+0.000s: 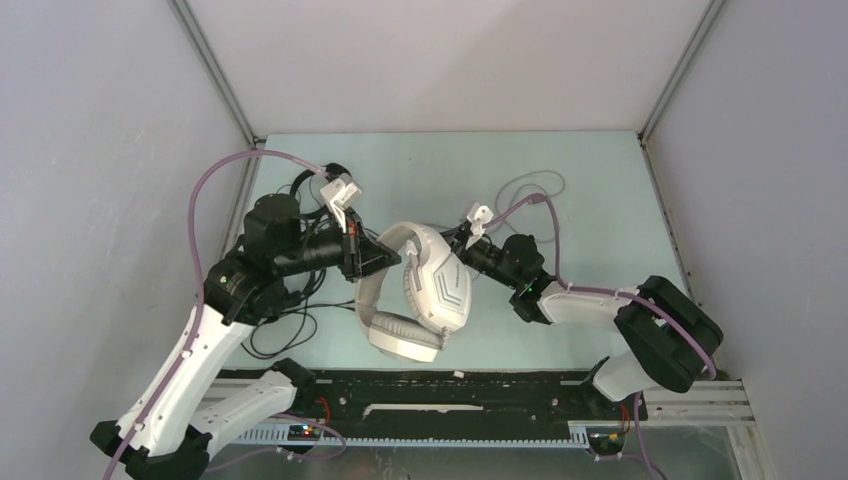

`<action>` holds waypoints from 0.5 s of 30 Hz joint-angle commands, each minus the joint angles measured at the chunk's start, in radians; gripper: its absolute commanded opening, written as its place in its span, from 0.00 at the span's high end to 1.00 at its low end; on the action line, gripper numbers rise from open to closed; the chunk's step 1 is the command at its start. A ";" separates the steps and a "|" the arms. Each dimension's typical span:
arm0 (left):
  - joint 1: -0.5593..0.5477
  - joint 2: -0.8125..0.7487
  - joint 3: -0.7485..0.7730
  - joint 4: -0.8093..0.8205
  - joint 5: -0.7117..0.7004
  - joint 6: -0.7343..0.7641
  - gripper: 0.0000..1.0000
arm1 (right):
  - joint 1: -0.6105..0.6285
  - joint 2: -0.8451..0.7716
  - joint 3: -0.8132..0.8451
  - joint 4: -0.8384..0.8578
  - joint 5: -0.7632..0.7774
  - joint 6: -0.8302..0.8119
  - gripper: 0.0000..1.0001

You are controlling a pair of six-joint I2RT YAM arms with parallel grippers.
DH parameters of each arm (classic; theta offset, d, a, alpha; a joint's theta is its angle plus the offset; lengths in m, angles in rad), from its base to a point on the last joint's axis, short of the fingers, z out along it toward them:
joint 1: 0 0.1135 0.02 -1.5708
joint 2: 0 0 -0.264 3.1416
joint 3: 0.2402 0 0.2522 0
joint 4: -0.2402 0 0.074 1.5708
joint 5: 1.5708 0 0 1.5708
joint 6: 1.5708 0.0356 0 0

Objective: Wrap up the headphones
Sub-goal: Wrap the headphones cable around the headphones.

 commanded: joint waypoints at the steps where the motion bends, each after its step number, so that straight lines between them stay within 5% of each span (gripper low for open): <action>1: 0.005 0.002 -0.021 -0.019 0.061 0.061 1.00 | -0.035 -0.054 0.047 -0.010 -0.011 -0.003 1.00; 15: 0.000 0.057 -0.006 -0.229 -0.052 0.259 1.00 | -0.086 -0.165 0.081 -0.177 -0.026 -0.045 1.00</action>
